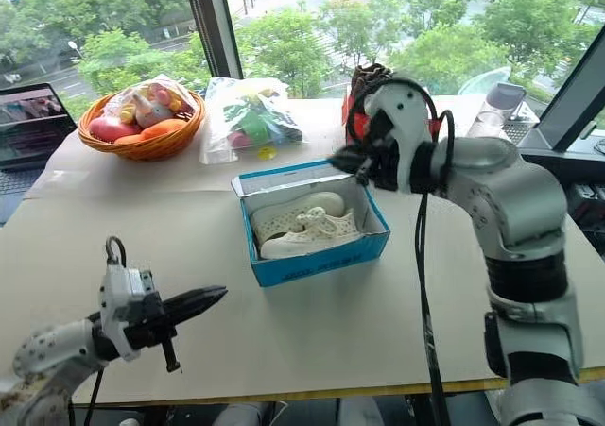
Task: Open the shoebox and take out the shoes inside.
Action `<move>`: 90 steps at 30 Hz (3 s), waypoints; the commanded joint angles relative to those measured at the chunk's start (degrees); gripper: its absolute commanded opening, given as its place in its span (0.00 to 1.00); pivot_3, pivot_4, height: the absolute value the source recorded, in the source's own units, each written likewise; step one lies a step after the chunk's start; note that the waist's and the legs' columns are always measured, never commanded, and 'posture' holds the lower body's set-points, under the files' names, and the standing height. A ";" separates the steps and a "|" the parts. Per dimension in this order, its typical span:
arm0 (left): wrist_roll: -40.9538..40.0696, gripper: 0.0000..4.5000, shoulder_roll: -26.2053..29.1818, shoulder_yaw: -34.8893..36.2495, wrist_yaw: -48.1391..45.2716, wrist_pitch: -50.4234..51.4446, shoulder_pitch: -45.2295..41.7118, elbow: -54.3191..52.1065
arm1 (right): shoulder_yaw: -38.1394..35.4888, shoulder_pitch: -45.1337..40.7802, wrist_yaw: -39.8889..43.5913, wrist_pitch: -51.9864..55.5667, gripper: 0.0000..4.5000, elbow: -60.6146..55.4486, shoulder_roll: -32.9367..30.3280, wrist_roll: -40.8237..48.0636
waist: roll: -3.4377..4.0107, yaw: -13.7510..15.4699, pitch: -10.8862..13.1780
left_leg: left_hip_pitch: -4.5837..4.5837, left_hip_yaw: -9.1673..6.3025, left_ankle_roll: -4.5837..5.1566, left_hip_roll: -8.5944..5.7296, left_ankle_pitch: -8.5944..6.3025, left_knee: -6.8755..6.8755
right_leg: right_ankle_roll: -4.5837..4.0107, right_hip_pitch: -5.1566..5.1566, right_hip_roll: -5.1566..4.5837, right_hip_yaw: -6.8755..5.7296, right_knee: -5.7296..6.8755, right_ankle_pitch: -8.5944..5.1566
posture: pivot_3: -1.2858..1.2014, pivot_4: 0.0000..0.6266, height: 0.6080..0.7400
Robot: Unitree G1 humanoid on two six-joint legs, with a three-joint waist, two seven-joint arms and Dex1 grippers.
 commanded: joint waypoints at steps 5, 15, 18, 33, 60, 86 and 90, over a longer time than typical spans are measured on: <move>-7.27 0.00 7.63 5.01 -1.39 6.72 -6.27 -0.25 | 4.68 1.13 1.59 0.69 0.92 -1.04 -0.44 0.31 | -0.01 -0.09 0.01 | -0.03 0.02 0.00 -0.01 0.00 0.02 | 0.01 -0.04 0.01 0.01 0.01 0.01 | 0.52 0.24 1.00; -14.39 0.00 18.09 8.29 -6.91 15.91 -16.54 8.15 | 13.98 -1.08 -1.33 -8.19 1.00 12.41 5.09 -10.81 | 0.01 -0.24 0.03 | -0.02 0.02 -0.01 0.00 0.01 0.04 | 0.01 -0.07 0.05 0.02 0.06 0.01 | 0.52 0.24 1.00; -14.34 0.00 18.83 8.79 -9.27 16.16 -17.66 10.70 | 14.31 -0.83 -1.49 -9.08 1.00 14.93 6.10 -12.31 | 0.00 -0.26 0.03 | -0.06 0.02 -0.01 0.00 0.01 0.02 | -0.02 -0.12 0.05 0.03 0.05 0.03 | 0.52 0.24 1.00; -9.93 0.00 18.22 5.95 -14.73 14.26 -24.01 19.59 | 12.73 1.66 -2.91 -5.02 0.54 15.53 9.99 -13.09 | 0.00 -0.24 0.02 | 0.05 0.02 -0.06 0.08 0.04 0.03 | -0.06 -0.06 0.13 0.04 0.12 0.06 | 0.52 0.24 1.00; -5.20 0.00 14.98 4.20 -15.25 12.59 -24.53 19.62 | -6.58 -2.15 -4.05 3.09 0.31 10.88 14.35 2.12 | 0.00 -0.26 0.03 | 0.00 0.02 -0.07 0.07 0.04 0.04 | -0.22 -0.12 0.15 0.07 0.16 0.17 | 0.52 0.24 1.00; -3.84 0.00 15.27 3.53 -16.59 12.57 -24.94 19.85 | -16.82 -2.71 -13.89 3.54 0.31 5.91 16.88 11.06 | 0.00 -0.32 0.03 | -0.01 0.02 -0.07 0.07 0.04 0.04 | -0.35 -0.13 0.15 0.07 0.19 0.24 | 0.52 0.24 1.00; -3.49 0.00 15.21 3.21 -16.81 12.25 -24.98 20.06 | -16.80 -2.33 -15.77 2.78 0.31 5.84 17.03 11.14 | 0.00 -0.38 0.03 | 0.00 0.02 -0.06 0.08 0.04 0.04 | -0.38 -0.13 0.15 0.07 0.20 0.26 | 0.52 0.24 1.00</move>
